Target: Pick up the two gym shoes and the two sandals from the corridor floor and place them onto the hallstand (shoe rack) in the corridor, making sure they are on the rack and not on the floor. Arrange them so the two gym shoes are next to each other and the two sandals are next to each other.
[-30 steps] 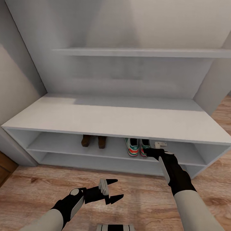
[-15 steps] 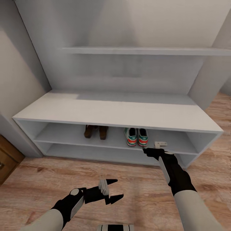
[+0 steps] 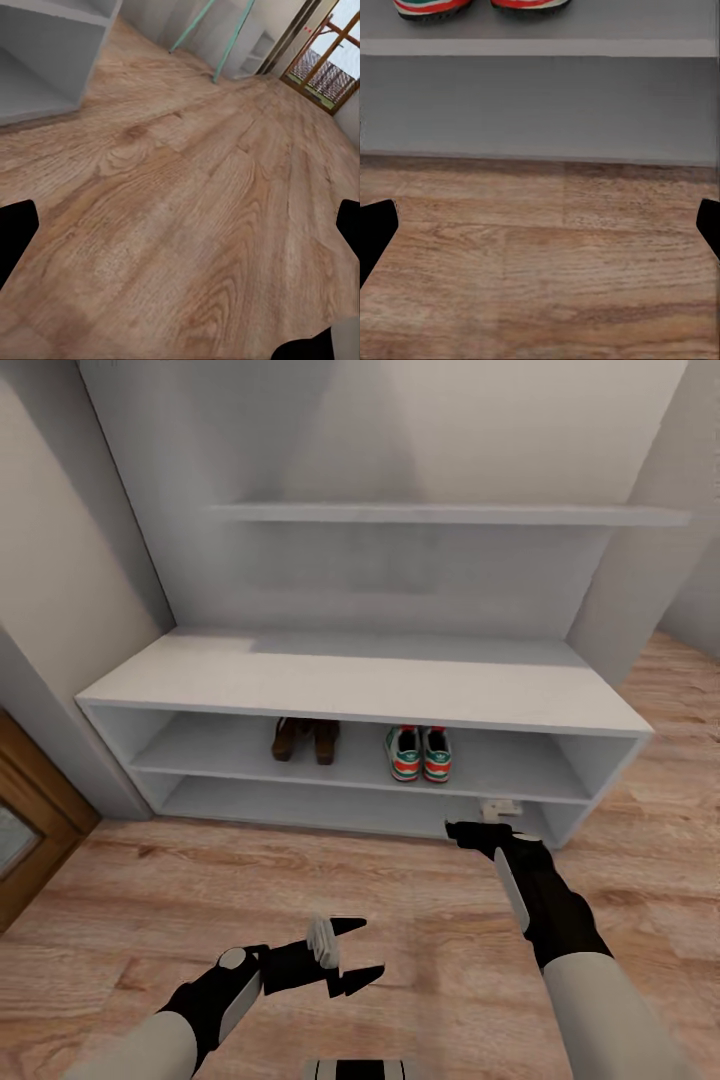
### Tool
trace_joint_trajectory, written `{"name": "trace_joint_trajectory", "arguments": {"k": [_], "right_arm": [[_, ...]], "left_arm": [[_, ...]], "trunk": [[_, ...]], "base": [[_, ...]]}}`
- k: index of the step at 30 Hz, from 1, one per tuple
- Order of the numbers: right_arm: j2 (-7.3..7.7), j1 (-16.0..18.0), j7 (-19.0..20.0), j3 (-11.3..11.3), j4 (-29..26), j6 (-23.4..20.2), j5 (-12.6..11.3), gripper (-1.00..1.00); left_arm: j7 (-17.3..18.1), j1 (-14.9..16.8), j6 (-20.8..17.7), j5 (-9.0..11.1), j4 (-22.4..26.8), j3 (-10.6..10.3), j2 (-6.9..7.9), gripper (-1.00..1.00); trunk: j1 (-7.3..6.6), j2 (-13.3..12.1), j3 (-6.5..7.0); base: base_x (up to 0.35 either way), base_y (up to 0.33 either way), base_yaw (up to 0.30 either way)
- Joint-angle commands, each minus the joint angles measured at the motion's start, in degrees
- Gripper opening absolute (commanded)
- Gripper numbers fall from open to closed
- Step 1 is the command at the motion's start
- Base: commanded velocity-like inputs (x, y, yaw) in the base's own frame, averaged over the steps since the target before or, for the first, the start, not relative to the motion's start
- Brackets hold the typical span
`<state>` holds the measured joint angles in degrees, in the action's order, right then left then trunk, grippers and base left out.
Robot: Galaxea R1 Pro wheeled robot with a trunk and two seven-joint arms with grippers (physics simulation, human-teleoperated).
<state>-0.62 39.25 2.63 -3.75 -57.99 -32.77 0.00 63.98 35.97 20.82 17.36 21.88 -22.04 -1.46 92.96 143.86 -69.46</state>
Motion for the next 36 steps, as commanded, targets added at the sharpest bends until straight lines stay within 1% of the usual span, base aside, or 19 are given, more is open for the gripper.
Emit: {"name": "trace_joint_trajectory", "arguments": {"k": [1,9,15,21,22,23,25,30,36], "right_arm": [[-0.07,0.0,0.3,-0.2,-0.1,-0.3,0.0,1.00],[-0.11,0.0,0.3,-0.2,0.2,-0.3,-0.1,1.00],[-0.16,-0.2,0.3,-0.2,0.5,-0.2,-0.2,1.00],[-0.10,-0.2,0.4,-0.3,4.3,-0.2,-0.4,1.00],[-0.09,-0.3,0.3,-0.3,5.0,-0.2,-0.4,1.00],[-0.10,-0.3,0.3,-0.3,5.9,-0.2,-0.5,1.00],[-0.12,-0.3,0.3,-0.3,6.1,-0.2,-0.6,1.00],[-0.16,-0.7,0.3,-0.3,6.5,-0.2,-0.7,1.00],[-0.18,-0.8,0.3,-0.3,6.5,-0.2,-0.8,1.00]], "left_arm": [[0.0,0.1,0.3,0.5,-0.1,-0.4,0.05,1.00],[0.0,0.1,0.3,0.5,-0.1,-0.3,0.15,1.00],[0.0,0.1,0.3,0.5,0.0,-0.2,0.71,1.00],[0.2,0.1,0.3,0.3,0.1,-0.1,1.94,1.00],[0.3,0.1,0.3,0.3,0.1,-0.1,2.23,1.00],[0.4,0.1,0.3,0.3,0.1,0.0,2.83,1.00],[0.5,0.1,0.3,0.3,0.2,0.0,3.04,1.00],[0.8,0.1,0.3,0.4,0.2,-0.1,4.35,1.00],[1.7,0.1,0.3,0.4,0.1,-0.1,4.86,1.00]], "trunk": [[-0.05,0.0,-0.04],[-0.05,0.0,-0.04],[-0.05,0.0,-0.04],[-0.05,0.0,-0.04],[-0.05,0.0,-0.04],[-0.05,0.0,-0.04],[-0.05,0.0,-0.04],[-0.05,0.0,-0.04],[-0.20,-0.1,1.29]], "base": [[-0.340,0.000,0.000],[-0.340,0.000,0.000],[-0.279,0.000,0.000],[-0.059,0.000,0.000],[-0.015,0.000,0.000],[-0.006,0.000,0.000],[-0.004,0.000,0.000],[-0.001,0.000,0.000],[0.000,0.000,0.000]]}}
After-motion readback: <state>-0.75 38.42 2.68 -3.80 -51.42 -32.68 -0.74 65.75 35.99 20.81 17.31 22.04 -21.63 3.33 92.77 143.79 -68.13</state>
